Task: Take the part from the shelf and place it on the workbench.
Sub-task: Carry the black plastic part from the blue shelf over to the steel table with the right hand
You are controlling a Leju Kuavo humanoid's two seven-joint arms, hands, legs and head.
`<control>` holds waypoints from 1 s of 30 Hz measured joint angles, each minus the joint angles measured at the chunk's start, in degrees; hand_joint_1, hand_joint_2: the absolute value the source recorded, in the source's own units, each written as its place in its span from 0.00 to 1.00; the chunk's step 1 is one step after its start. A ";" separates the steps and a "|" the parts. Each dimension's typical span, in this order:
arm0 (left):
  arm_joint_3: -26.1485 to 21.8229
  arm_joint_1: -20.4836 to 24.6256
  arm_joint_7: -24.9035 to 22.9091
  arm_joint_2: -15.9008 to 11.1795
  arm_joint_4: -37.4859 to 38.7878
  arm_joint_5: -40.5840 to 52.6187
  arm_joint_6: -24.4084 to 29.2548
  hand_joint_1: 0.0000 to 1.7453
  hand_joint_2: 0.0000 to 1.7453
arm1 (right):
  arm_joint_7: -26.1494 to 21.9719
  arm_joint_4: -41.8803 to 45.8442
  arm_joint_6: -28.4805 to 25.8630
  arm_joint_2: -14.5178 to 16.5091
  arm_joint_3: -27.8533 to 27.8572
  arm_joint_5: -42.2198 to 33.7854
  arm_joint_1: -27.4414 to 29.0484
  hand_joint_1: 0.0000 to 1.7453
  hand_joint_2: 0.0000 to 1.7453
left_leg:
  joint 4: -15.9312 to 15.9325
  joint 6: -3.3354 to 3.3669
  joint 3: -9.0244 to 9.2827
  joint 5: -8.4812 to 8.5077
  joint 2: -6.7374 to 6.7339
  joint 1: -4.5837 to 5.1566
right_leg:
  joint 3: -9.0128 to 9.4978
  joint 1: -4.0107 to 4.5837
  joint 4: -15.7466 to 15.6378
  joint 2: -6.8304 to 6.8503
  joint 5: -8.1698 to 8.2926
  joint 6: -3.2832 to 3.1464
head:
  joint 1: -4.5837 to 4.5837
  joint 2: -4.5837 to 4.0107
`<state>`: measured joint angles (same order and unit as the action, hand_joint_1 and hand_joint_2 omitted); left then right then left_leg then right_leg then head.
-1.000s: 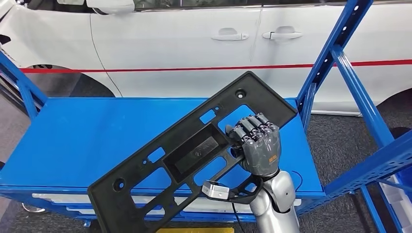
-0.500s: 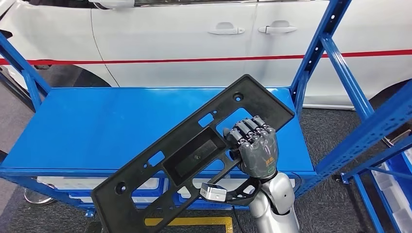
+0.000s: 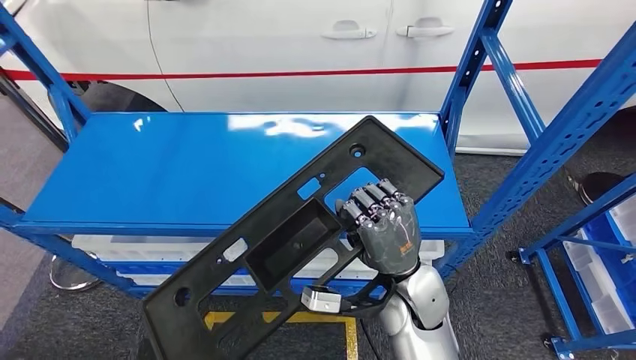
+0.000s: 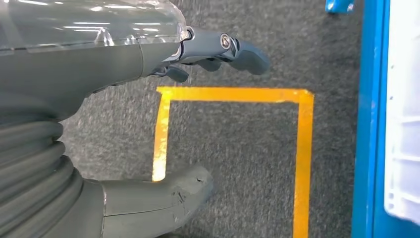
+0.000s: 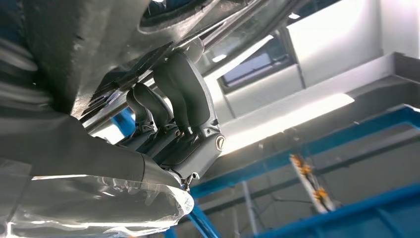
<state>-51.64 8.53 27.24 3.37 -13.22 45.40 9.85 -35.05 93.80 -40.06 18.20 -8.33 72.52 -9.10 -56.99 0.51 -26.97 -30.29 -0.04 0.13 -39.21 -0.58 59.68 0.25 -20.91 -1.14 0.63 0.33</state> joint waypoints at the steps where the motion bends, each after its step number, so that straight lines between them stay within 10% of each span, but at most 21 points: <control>1: -0.01 -0.04 0.02 -0.02 0.00 -0.01 0.01 0.00 1.00 | -0.01 -0.03 0.00 -0.02 -0.13 0.05 0.01 1.00 1.00 | 0.33 0.45 -0.34 0.74 -0.05 -0.09 | 0.01 -0.02 -0.32 0.01 0.47 0.39 | 0.02 0.00; 3: -0.03 -0.04 0.03 -0.04 0.00 -0.01 0.01 0.00 1.00 | 0.01 -0.05 0.00 -0.11 -0.27 0.11 0.05 1.00 1.00 | 1.17 1.35 -1.19 2.53 -0.30 -0.30 | -0.75 -0.05 1.03 -0.12 -1.74 0.94 | 0.01 0.00; 6: -0.03 -0.12 0.02 -0.02 0.00 -0.01 0.01 0.00 1.00 | 0.04 -0.20 0.00 -0.24 -0.33 0.11 0.14 1.00 1.00 | 1.45 1.96 -3.81 5.08 -0.58 -0.31 | -3.14 -0.18 10.50 -0.24 -10.51 1.39 | -0.01 0.00; 9: -0.05 -0.20 0.02 -0.03 0.00 0.01 0.01 0.00 1.00 | 0.05 -0.51 0.00 -0.27 -0.45 0.00 0.35 1.00 1.00 | 0.89 1.69 -7.10 7.20 -0.67 -0.27 | -1.86 -0.22 15.62 -0.21 -10.18 1.67 | 0.00 0.00; 11: -0.07 -0.23 0.02 -0.03 0.00 0.00 0.01 0.00 1.00 | 0.05 -0.61 0.00 -0.27 -0.74 -0.09 0.40 1.00 1.00 | 0.03 1.29 -9.16 8.28 -0.65 -0.25 | 3.74 -0.20 10.17 -0.20 -8.13 1.40 | 0.00 0.00; 13: -0.09 -0.30 0.04 -0.03 0.00 -0.01 0.00 0.00 1.00 | 0.02 -0.63 -0.01 -0.27 -1.21 -0.16 0.38 1.00 1.00 | -0.93 0.72 -10.50 9.10 -0.59 -0.16 | 9.67 0.08 2.34 -0.22 -9.40 0.87 | 0.03 0.00; 16: -0.23 -0.47 0.06 -0.04 0.00 -0.01 -0.02 0.00 1.00 | -0.02 -0.66 -0.02 -0.27 -1.57 -0.30 0.44 1.00 1.00 | -1.13 -0.39 -11.16 10.47 -0.51 -0.36 | 10.92 0.50 -0.88 -0.16 -9.85 -0.23 | 0.02 0.00; 18: -0.32 -0.71 0.06 -0.07 0.01 0.03 -0.02 0.00 1.00 | -0.05 -0.70 -0.01 -0.25 -1.69 -0.43 0.43 1.00 1.00 | -2.46 -1.07 -12.06 8.51 -0.36 -0.66 | 9.80 0.38 -1.18 0.03 -8.42 -1.20 | 0.01 0.00; 22: -0.38 -0.86 0.06 -0.10 0.02 0.11 -0.02 0.00 1.00 | -0.68 -0.75 0.00 -0.23 -1.87 -0.92 0.47 1.00 1.00 | -14.63 -1.99 -15.06 -1.25 -0.27 -0.93 | 5.99 0.30 -1.09 0.14 -5.40 -1.81 | 0.03 0.00; 25: -0.38 -0.85 0.06 -0.10 0.01 0.21 -0.03 0.00 1.00 | -1.19 -0.67 0.00 -0.23 -1.86 -1.45 0.53 1.00 1.00 | -15.42 -2.13 -11.49 1.41 -0.28 -0.97 | 2.96 0.27 -0.59 0.15 -3.37 -1.44 | 0.03 0.00; 28: -0.38 -0.58 0.05 -0.12 0.00 0.28 -0.02 0.00 1.00 | -1.22 -0.16 -0.01 -0.22 -1.87 -1.49 0.58 1.00 1.00 | -3.93 -1.62 -2.67 1.77 -0.09 -0.77 | 1.24 0.29 -0.15 0.15 -1.83 -0.66 | 0.04 0.00; 30: -0.38 -0.46 0.05 -0.12 0.00 0.31 -0.01 0.00 1.00 | -1.30 0.11 -0.02 -0.21 -1.87 -1.57 0.61 1.00 1.00 | -0.25 -0.81 -0.70 0.68 0.07 -0.40 | 1.10 0.29 -0.37 0.20 -0.82 0.05 | 0.03 0.00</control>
<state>-52.02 8.08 27.29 3.26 -13.22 45.71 9.84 -36.35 93.92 -40.09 17.99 -10.21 70.95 -8.49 -57.24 -0.29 -27.67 -29.61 0.03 -0.27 -38.11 -0.29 59.31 0.45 -21.73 -1.09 0.66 0.33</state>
